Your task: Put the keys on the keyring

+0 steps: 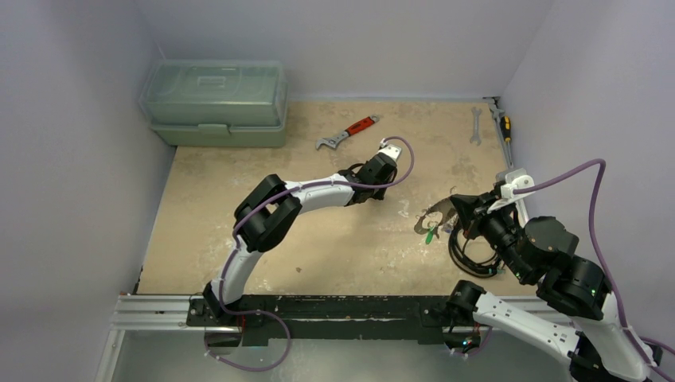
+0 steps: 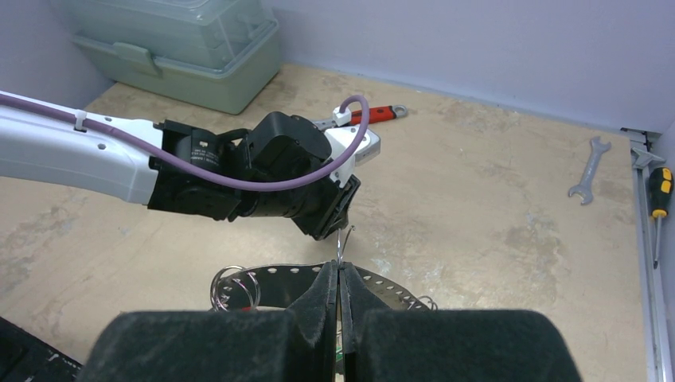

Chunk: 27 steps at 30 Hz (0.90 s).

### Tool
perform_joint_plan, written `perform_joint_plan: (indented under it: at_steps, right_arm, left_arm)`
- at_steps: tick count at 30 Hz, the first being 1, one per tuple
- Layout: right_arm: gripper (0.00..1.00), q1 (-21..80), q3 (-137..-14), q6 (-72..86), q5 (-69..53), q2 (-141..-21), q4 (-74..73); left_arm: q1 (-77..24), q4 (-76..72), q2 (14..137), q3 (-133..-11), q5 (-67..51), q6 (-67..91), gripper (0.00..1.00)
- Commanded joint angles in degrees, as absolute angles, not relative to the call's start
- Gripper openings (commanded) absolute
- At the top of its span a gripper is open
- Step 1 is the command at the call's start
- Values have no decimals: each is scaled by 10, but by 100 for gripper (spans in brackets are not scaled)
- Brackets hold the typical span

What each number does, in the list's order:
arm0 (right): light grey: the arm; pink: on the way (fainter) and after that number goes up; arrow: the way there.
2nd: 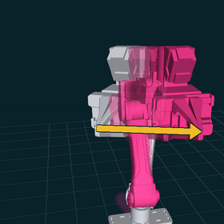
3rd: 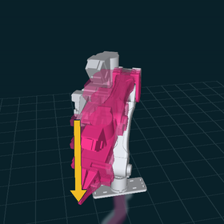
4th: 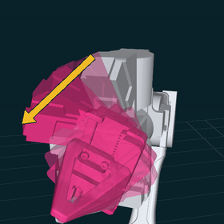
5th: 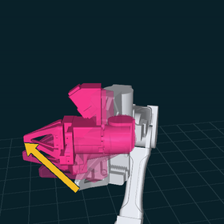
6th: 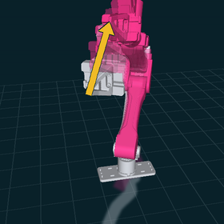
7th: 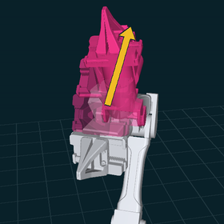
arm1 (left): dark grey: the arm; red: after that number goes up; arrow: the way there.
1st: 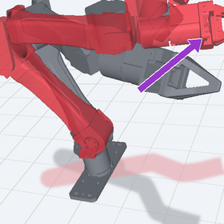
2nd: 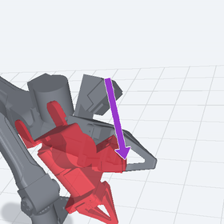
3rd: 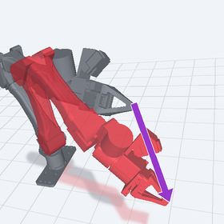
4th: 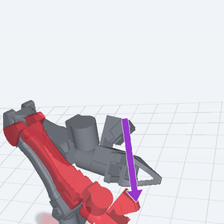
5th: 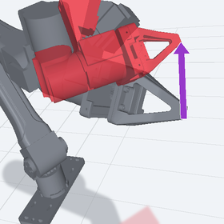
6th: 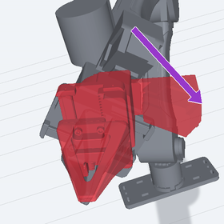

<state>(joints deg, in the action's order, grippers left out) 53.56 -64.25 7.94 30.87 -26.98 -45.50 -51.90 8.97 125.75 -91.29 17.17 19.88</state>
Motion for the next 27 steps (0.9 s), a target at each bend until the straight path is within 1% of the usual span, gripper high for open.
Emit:
perform_joint_plan:
  at_steps: [1,3,9,12,19,27]
  right_arm:
    - [0,535,-654,85,309,-269,-428]
    - [0,535,-654,85,308,-269,-427]
    - [0,535,-654,86,308,-268,-429]
    - [0,535,-654,86,308,-267,-430]
    - [0,535,-654,86,307,-266,-430]
    - [0,535,-653,87,307,-265,-430]
  left_arm:
    - [-523,90,1250,-934,188,187,29]
    - [-523,90,1252,-933,190,187,29]
    - [-523,88,1263,-938,187,184,20]
    - [-523,88,1268,-941,183,182,18]
    - [-523,96,1277,-949,186,182,17]
    - [-523,99,1279,-950,187,180,20]
